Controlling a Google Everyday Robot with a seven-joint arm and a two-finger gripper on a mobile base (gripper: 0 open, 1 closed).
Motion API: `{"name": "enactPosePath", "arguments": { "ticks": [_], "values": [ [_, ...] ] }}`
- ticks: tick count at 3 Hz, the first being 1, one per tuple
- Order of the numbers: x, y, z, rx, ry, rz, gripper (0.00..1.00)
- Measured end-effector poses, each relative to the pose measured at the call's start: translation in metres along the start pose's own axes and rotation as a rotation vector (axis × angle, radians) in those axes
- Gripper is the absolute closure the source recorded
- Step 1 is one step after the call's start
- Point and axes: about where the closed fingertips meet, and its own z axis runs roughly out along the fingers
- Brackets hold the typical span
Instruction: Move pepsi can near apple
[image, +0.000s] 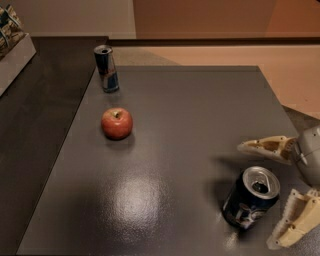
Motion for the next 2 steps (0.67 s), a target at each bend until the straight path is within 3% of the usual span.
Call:
{"name": "enactPosePath", "arguments": {
  "ticks": [2],
  "values": [
    [-0.0086,-0.0020,0.0020,0.007,-0.028,0.013,0.61]
  ]
}}
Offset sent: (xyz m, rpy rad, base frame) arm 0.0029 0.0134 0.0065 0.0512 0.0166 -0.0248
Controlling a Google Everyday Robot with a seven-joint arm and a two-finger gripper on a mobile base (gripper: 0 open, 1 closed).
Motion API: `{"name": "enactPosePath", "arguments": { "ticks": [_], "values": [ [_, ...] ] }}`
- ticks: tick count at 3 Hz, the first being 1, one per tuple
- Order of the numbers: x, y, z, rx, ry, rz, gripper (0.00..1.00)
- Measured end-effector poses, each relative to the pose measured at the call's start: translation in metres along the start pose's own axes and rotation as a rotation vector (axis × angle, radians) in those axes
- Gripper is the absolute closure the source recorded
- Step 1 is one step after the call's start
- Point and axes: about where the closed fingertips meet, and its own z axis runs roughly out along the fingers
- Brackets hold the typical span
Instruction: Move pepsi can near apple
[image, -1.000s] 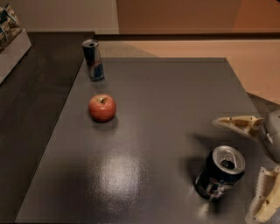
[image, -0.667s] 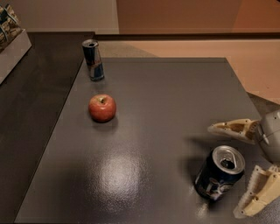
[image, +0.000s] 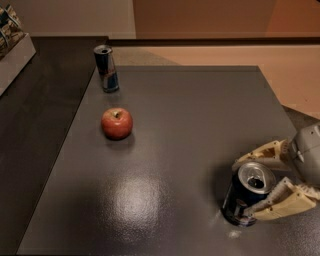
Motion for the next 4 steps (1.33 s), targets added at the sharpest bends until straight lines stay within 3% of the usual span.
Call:
{"name": "enactPosePath", "arguments": {
  "ticks": [1,2,4],
  "values": [
    [-0.016,-0.010,0.001,0.035,-0.012,0.007,0.84],
    [-0.037,-0.029,0.002,0.098,-0.038,0.017,1.00],
    [-0.063,-0.074,0.017,0.208,-0.063,0.059,1.00]
  ]
}}
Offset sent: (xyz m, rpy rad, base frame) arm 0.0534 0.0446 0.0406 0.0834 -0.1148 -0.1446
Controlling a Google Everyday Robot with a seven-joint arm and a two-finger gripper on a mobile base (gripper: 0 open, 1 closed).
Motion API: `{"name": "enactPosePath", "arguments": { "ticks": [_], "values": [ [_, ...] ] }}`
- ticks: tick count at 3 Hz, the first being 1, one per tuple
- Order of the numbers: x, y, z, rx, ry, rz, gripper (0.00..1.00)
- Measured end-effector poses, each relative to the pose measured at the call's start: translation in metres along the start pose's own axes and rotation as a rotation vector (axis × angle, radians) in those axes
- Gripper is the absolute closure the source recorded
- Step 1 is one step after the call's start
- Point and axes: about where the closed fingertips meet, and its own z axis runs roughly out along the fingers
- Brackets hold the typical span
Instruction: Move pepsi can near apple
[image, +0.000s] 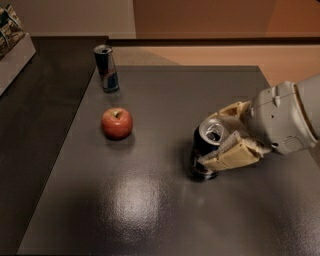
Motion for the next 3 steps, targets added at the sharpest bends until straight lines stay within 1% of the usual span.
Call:
{"name": "enactPosePath", "arguments": {
  "ticks": [1,2,3],
  "values": [
    [-0.017,-0.013,0.024,0.016,-0.012,0.001,1.00],
    [-0.036,-0.024,0.050,0.008,-0.004,-0.010,1.00],
    [-0.058,-0.041,0.075,-0.007,0.012,-0.021,1.00]
  ]
}}
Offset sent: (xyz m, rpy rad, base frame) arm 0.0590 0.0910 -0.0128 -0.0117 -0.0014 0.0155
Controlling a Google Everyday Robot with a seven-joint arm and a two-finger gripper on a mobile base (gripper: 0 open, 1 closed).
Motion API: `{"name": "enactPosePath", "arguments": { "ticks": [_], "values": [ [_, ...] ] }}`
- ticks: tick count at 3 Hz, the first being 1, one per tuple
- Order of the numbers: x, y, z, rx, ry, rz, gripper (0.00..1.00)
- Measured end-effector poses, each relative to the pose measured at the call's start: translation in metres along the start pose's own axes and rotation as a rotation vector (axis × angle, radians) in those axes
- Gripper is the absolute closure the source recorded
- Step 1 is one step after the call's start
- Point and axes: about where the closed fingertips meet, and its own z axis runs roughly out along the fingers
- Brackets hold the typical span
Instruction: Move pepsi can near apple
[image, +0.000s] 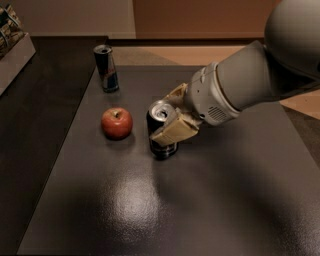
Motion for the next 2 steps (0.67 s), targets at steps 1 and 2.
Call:
{"name": "enactPosePath", "arguments": {
  "ticks": [1,2],
  "values": [
    [-0.011,-0.013,0.009,-0.007,0.010,0.003,1.00],
    [-0.010,-0.023,0.020,-0.024,0.021,0.019,0.82]
  ]
}}
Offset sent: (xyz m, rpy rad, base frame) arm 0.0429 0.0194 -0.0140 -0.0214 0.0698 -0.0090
